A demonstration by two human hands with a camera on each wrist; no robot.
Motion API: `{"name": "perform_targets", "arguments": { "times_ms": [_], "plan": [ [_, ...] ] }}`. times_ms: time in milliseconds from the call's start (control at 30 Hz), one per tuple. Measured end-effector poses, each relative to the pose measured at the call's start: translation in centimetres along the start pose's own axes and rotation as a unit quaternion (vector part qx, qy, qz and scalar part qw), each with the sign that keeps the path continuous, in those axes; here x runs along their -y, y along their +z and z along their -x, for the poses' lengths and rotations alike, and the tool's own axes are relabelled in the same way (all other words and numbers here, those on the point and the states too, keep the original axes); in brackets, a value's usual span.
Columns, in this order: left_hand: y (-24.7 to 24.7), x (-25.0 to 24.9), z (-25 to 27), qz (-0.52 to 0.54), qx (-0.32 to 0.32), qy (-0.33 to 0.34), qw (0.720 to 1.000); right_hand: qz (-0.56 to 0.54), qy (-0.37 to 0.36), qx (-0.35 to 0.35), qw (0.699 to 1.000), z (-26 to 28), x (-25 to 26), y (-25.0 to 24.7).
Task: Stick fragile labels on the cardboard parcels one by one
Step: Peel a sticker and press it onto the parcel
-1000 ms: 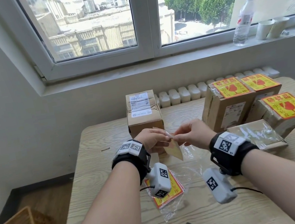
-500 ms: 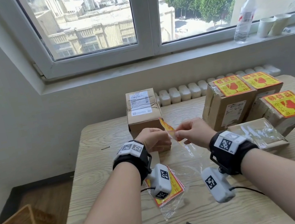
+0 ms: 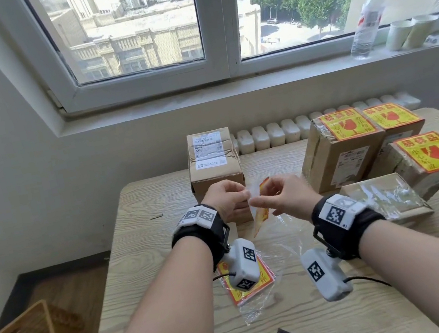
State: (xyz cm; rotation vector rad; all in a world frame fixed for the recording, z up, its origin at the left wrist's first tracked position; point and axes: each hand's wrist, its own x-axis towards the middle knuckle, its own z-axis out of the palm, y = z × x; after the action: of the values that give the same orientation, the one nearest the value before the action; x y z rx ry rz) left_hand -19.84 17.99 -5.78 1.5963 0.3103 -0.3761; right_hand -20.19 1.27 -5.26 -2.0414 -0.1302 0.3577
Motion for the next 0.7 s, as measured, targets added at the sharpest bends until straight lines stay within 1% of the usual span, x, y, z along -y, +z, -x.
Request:
{"name": "perform_targets", "arguments": {
  "times_ms": [100, 233, 333, 433, 600, 700],
  "plan": [
    [0.3, -0.2, 0.1, 0.01, 0.016, -0.003, 1.0, 0.027, 0.007, -0.001, 1.0, -0.4, -0.4, 0.2],
    [-0.1, -0.1, 0.0, 0.001, -0.006, -0.017, 1.0, 0.016, 0.02, -0.013, 1.0, -0.7, -0.8, -0.3],
    [-1.3, 0.7, -0.3, -0.047, -0.048, -0.032, 0.997, 0.0, 0.049, -0.033, 0.998, -1.0, -1.3, -0.7],
    [-3.2, 1.7, -0.8, -0.1, -0.095, -0.065, 0.988, -0.018, 0.065, -0.059, 0.996, -1.4, -1.7, -0.8],
    [-6.1, 4.2, -1.3, -0.138, -0.178, -0.122, 0.967, -0.022, 0.088, -0.113, 0.989, -2.0, -2.9, -0.1],
    [-8.1, 7.0, -2.6, -0.153, -0.198, -0.165, 0.954, -0.01, 0.102, -0.141, 0.985, -2.3, -3.6, 0.3]
  ]
}}
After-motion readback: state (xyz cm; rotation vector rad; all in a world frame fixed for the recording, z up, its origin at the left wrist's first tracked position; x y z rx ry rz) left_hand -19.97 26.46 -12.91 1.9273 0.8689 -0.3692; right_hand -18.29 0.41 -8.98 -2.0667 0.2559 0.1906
